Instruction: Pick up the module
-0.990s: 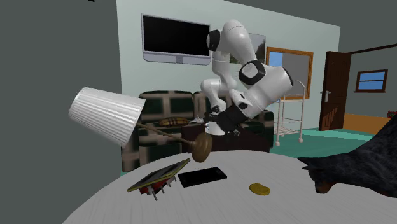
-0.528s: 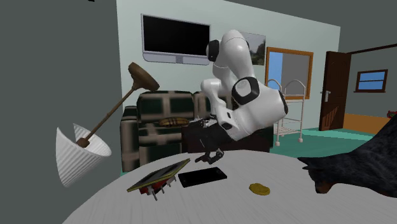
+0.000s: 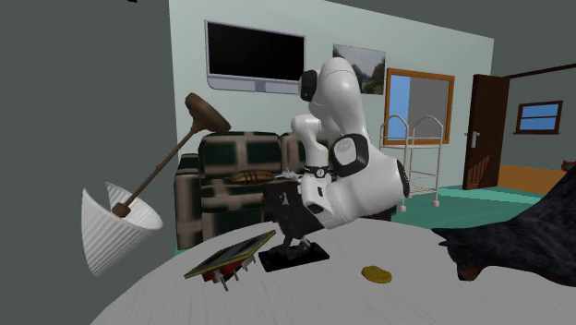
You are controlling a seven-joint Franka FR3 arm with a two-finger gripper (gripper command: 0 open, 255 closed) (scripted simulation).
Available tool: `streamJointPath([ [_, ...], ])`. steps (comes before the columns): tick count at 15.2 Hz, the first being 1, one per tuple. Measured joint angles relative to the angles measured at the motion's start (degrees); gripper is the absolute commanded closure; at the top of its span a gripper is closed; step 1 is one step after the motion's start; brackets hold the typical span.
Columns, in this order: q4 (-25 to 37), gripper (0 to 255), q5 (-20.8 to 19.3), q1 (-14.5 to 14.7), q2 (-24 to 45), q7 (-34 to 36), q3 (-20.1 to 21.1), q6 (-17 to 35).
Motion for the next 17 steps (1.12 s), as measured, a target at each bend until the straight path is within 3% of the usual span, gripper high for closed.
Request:
streamJointPath([
  [2,0.6,0,0.0,0.0,1.0,0.4,0.0,0.2],
  [3,0.8,255,0.0,0.0,1.4,0.5,0.0,0.3],
  [17,-0.2,255,0.0,0.0,-0.3,-0.1,0.0,-0.1],
])
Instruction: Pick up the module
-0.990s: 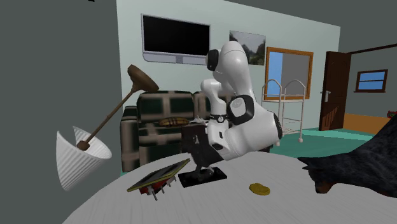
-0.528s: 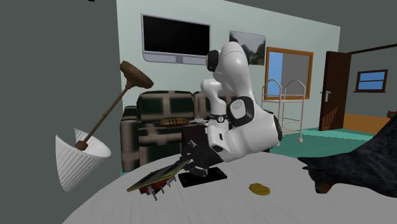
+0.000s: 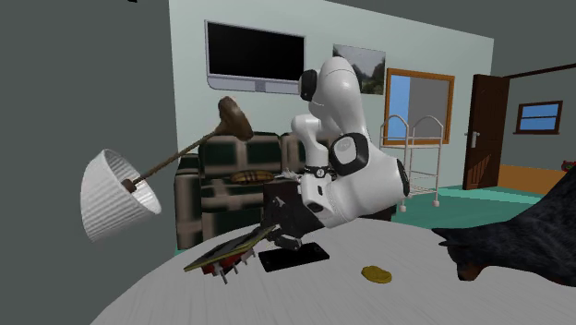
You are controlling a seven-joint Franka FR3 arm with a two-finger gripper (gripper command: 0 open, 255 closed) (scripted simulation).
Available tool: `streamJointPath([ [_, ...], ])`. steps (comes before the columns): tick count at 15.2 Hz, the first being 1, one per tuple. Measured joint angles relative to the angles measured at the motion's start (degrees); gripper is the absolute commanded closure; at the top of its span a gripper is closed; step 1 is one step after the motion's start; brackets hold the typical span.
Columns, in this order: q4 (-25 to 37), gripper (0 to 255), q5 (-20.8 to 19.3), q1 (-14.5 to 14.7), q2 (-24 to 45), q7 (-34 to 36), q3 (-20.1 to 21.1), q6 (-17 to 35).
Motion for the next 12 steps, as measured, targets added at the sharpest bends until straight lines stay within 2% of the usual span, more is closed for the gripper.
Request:
streamJointPath([
  [12,-2.8,255,0.5,0.3,-6.6,-3.2,0.2,-2.5],
])
